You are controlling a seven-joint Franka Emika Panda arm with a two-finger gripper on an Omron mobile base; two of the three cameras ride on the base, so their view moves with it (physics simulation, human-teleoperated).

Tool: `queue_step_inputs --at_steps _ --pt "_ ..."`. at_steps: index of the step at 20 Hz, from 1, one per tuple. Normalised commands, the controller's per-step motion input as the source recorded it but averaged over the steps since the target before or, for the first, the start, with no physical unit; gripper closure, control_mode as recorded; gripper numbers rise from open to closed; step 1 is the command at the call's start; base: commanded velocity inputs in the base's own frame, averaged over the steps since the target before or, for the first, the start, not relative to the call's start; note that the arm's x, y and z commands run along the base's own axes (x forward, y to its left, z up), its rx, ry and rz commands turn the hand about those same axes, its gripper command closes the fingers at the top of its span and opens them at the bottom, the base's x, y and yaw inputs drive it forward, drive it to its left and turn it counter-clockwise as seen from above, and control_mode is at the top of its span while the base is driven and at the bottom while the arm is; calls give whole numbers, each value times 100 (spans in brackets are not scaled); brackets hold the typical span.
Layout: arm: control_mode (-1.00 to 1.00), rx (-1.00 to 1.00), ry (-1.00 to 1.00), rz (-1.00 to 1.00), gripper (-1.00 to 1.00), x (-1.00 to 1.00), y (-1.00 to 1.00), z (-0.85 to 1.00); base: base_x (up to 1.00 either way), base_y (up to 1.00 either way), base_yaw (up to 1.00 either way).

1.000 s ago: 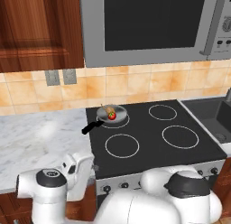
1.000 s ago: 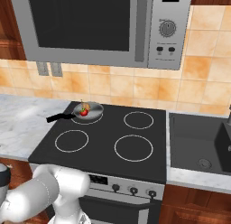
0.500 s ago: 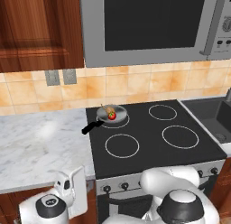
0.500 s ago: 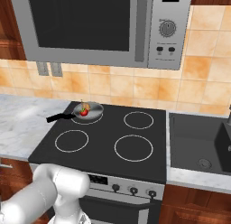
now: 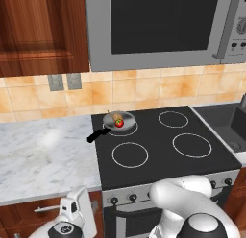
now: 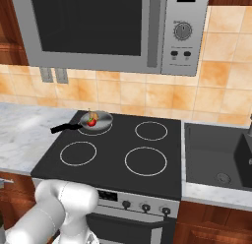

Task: Place the pan on the rear left burner on the stove. Then place the tomato and the onion in the pan and turn on the rear left burner.

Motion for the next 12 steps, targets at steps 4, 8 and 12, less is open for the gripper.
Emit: queue_step_inputs --at_steps 4,8,12 --pt "-100 0 12 12 100 -3 -12 -14 0 0 0" --pt "-100 0 8 7 100 -8 -26 -1 0 0 0" --pt "-100 0 7 0 100 -31 -36 -1 0 0 0"
